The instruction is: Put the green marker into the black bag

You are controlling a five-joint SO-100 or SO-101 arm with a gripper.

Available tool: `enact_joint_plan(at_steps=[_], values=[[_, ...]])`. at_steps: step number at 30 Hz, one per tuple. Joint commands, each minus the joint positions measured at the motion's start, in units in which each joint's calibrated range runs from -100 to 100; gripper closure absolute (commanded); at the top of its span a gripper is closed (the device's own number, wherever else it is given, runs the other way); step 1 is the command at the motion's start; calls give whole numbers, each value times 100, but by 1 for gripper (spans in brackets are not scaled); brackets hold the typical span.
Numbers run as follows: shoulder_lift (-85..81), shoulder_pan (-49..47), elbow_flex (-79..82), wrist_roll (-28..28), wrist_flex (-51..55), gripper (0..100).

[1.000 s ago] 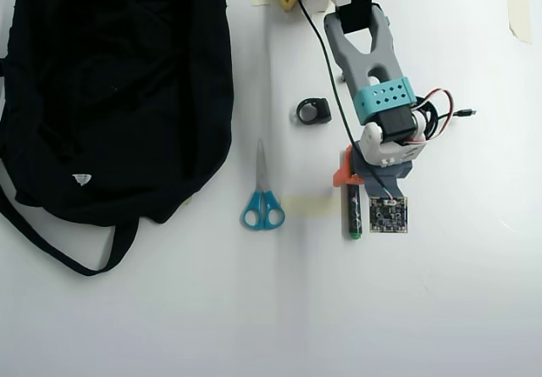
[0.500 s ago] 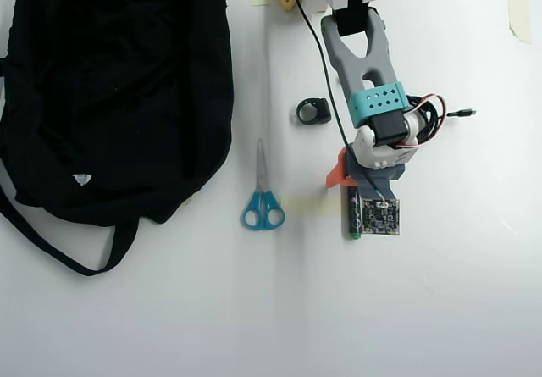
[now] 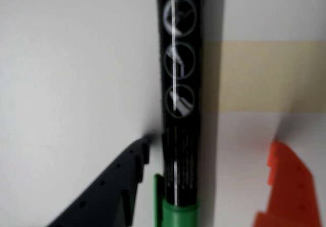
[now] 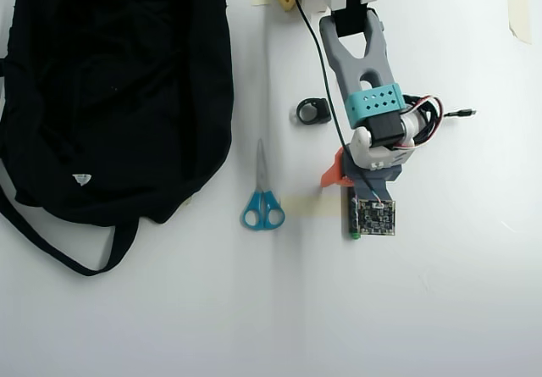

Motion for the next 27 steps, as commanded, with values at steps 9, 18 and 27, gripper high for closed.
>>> enact_joint_plan(at_steps=[9,18,27], values=[[-15,44,-76,7,-15,71],[-15,14,-22,18,28,75],[-15,22,-22,23,28,79]])
